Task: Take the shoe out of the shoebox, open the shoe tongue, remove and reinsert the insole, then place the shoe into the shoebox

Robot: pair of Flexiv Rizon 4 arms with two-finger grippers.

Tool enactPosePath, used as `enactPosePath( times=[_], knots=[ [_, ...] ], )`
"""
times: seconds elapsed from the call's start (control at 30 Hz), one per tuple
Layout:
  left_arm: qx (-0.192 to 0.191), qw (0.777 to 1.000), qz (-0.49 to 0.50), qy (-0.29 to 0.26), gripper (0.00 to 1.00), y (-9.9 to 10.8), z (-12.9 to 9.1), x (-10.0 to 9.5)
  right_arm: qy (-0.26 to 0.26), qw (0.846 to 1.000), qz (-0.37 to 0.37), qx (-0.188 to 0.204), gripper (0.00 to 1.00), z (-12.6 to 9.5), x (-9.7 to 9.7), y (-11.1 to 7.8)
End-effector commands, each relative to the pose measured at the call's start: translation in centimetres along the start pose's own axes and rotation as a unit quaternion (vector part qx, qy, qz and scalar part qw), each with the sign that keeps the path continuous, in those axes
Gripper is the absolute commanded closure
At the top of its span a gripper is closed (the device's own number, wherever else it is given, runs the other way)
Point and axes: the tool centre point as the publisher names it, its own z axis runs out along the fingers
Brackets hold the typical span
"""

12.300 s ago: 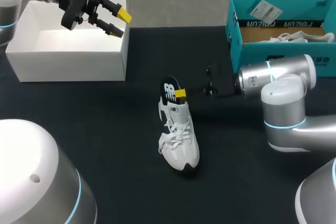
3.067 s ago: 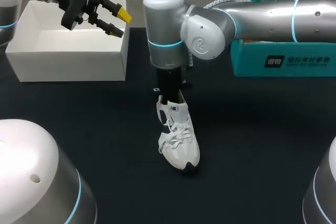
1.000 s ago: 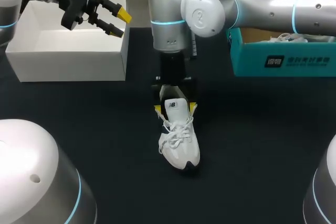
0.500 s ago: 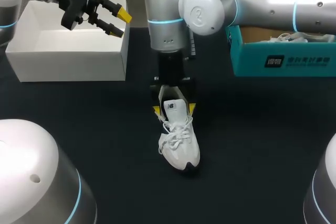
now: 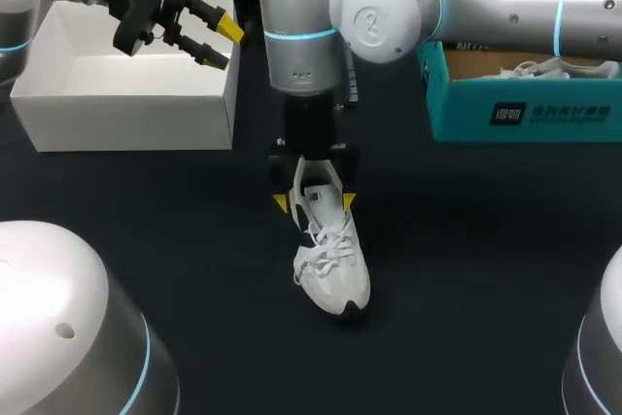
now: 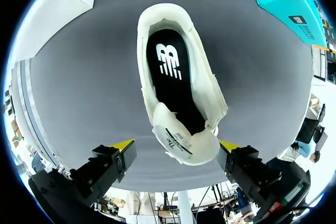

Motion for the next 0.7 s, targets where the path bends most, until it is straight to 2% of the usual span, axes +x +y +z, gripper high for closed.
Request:
enactPosePath(
  times=[0.03, 0.13, 0.27, 0.53, 0.7],
  knots=[
    [0.0, 1.0, 0.001, 0.001, 0.0, 0.0, 0.0, 0.0, 0.011, 1.0, 0.001, -0.024, 0.0, -1.3, -0.3, -1.0],
    [0.0, 1.0, 0.001, 0.001, 0.0, 0.0, 0.0, 0.0, 0.043, 0.998, -0.018, -0.049, 0.0, -1.9, 0.3, -1.3],
    [0.0, 1.0, 0.001, 0.001, 0.0, 0.0, 0.0, 0.0, 0.06, 0.995, -0.027, -0.074, 0.0, -2.6, 1.3, -1.7],
    [0.0, 1.0, 0.001, 0.001, 0.0, 0.0, 0.0, 0.0, 0.066, 0.994, -0.039, -0.076, 0.0, -3.4, 2.3, -2.1],
    [0.0, 1.0, 0.001, 0.001, 0.0, 0.0, 0.0, 0.0, 0.068, 0.994, -0.05, -0.075, 0.01, -3.1, 2.9, -1.6]
  ],
)
